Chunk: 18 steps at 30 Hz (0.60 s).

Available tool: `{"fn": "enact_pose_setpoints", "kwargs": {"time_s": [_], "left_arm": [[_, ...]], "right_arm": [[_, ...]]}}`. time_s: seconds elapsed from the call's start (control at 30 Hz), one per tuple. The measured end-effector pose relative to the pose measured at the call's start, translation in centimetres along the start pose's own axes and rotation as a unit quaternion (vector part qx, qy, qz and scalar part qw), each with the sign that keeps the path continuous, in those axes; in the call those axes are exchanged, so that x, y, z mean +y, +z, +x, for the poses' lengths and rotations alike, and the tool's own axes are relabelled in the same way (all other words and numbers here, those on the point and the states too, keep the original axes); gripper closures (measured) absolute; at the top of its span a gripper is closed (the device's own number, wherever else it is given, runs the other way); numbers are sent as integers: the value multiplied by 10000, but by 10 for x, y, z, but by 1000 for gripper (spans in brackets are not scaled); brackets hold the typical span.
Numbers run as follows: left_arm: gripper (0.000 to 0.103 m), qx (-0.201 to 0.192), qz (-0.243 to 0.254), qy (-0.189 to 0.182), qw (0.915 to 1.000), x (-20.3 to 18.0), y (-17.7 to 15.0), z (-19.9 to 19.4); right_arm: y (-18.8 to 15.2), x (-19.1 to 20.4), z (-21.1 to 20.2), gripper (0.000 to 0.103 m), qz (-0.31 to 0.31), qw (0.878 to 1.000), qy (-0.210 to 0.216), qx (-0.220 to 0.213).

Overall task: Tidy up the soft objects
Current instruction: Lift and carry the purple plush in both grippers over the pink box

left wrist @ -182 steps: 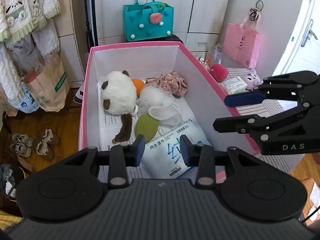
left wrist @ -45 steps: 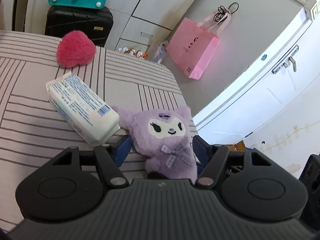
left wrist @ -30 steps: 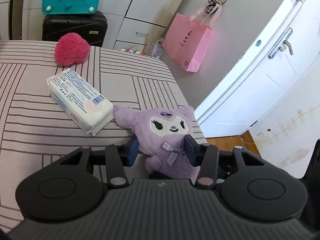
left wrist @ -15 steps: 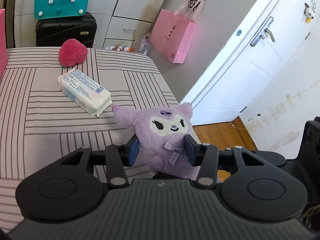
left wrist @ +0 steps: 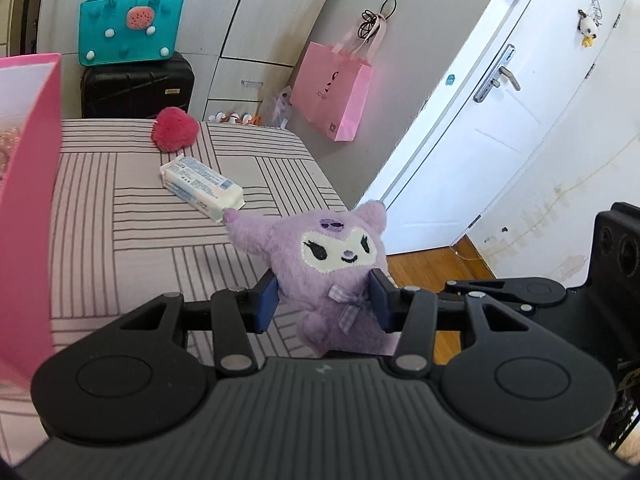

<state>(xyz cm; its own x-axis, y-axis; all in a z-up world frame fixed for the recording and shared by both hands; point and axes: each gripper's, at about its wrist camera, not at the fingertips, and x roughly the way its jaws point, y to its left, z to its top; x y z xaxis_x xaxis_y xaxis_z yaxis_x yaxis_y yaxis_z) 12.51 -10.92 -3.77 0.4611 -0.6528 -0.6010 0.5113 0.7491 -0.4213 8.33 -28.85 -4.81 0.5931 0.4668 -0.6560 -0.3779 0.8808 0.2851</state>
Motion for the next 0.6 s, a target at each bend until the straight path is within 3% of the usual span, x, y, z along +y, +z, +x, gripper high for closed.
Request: {"fn": "enact_pose_setpoints", "kwargs": {"time_s": [0.33, 0.47, 0.6], "left_arm": [[57, -60, -60, -151, 9998, 14, -6, -53], [57, -344, -142, -227, 9990, 27, -6, -82], [57, -604, -49, -24, 9982, 34, -8, -106]], "right_arm": [[6, 49, -18, 54, -514, 9985, 206, -28], [13, 72, -21, 54, -876, 9952, 332, -294], [27, 93, -16, 54, -1116, 9917, 513, -370]]}}
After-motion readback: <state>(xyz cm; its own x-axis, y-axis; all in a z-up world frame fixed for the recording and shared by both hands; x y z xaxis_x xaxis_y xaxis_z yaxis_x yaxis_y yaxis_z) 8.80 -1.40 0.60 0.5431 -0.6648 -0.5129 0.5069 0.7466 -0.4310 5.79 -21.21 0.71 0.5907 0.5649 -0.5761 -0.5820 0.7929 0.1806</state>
